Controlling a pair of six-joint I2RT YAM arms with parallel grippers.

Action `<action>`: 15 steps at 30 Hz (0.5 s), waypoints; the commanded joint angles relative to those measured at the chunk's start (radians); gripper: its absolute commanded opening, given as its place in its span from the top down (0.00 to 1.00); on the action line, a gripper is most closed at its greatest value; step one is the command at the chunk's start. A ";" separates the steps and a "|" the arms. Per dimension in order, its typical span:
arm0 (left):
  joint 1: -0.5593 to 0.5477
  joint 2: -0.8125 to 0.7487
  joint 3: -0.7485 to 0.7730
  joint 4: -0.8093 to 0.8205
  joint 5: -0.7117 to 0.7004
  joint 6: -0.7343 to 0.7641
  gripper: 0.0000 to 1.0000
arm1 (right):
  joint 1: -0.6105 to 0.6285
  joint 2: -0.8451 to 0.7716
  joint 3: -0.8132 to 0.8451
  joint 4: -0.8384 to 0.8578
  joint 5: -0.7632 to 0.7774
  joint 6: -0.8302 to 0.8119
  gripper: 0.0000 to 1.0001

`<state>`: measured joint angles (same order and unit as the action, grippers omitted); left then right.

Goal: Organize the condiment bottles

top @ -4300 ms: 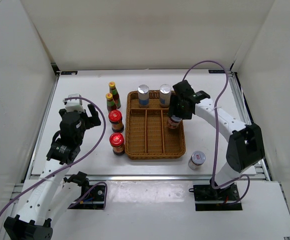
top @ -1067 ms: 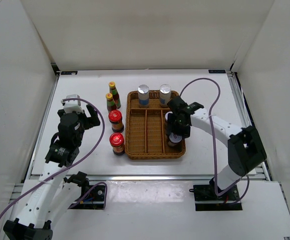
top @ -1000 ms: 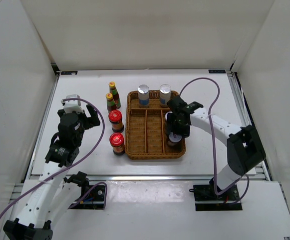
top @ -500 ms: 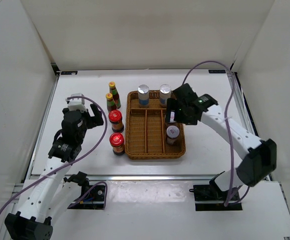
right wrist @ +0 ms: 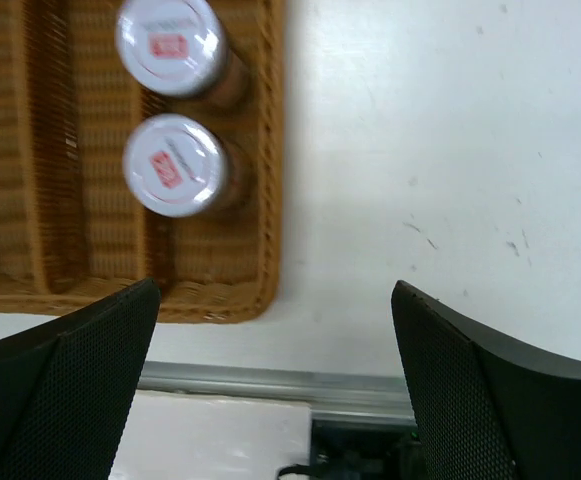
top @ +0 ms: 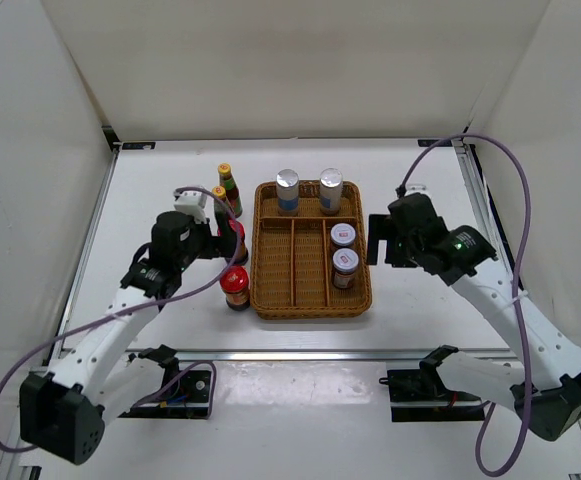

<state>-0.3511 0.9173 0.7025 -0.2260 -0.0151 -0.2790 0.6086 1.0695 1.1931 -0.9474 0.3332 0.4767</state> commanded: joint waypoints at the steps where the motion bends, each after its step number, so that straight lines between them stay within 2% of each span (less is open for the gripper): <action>1: -0.005 0.066 0.058 -0.001 0.090 -0.008 0.00 | -0.003 -0.041 -0.053 -0.042 0.067 -0.029 0.00; 5: -0.005 0.199 0.161 -0.090 0.086 0.015 0.00 | -0.003 -0.098 -0.098 -0.053 0.093 -0.029 0.00; 7: -0.005 0.209 0.172 -0.101 0.072 0.015 0.00 | -0.003 -0.129 -0.110 -0.053 0.105 -0.029 0.00; 11: -0.049 0.209 0.183 -0.078 -0.034 0.015 0.00 | -0.003 -0.164 -0.130 -0.053 0.125 -0.020 0.00; 15: -0.090 0.293 0.222 -0.098 -0.112 0.006 0.00 | -0.003 -0.152 -0.141 -0.053 0.125 -0.010 0.00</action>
<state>-0.4152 1.1736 0.8692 -0.3054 -0.0463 -0.2718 0.6083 0.9096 1.0657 -1.0004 0.4255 0.4625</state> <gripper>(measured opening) 1.000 0.998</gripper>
